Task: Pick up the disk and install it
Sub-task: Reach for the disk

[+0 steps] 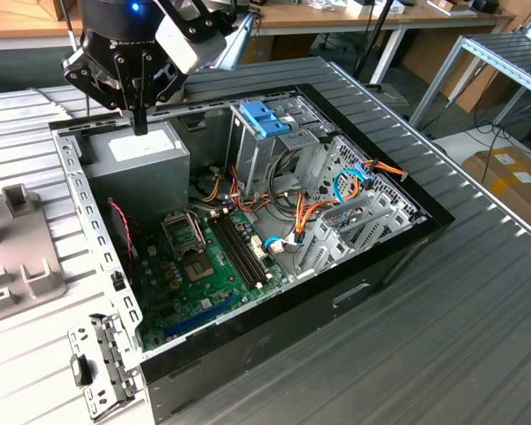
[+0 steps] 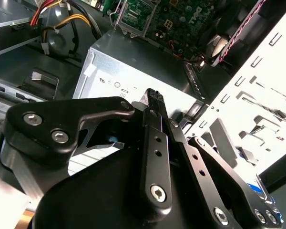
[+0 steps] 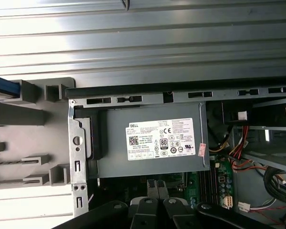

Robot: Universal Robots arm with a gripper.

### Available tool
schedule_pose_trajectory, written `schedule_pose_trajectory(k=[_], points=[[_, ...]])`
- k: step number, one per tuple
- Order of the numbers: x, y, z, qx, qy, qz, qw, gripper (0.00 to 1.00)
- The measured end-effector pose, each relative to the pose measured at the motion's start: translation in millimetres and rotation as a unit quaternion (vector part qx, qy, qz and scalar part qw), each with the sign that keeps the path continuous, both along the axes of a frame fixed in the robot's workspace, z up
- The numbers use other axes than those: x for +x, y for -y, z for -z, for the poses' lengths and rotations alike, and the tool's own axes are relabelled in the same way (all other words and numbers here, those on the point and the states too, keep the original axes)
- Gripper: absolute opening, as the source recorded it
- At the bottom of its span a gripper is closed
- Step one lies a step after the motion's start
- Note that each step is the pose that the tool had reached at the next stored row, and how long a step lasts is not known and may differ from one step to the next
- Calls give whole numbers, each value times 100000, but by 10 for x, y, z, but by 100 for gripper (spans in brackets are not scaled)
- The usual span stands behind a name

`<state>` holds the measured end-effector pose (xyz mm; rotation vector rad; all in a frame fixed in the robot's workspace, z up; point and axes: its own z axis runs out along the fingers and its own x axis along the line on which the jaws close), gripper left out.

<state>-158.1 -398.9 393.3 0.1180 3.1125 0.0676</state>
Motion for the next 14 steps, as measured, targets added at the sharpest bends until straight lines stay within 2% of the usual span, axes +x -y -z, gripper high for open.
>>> schedule_pose_trajectory(k=[12, 14], points=[[-131, 0, 0, -1, -2, 1, 100000, 11], [-172, 0, 0, 1, 1, -1, 100000, 11]])
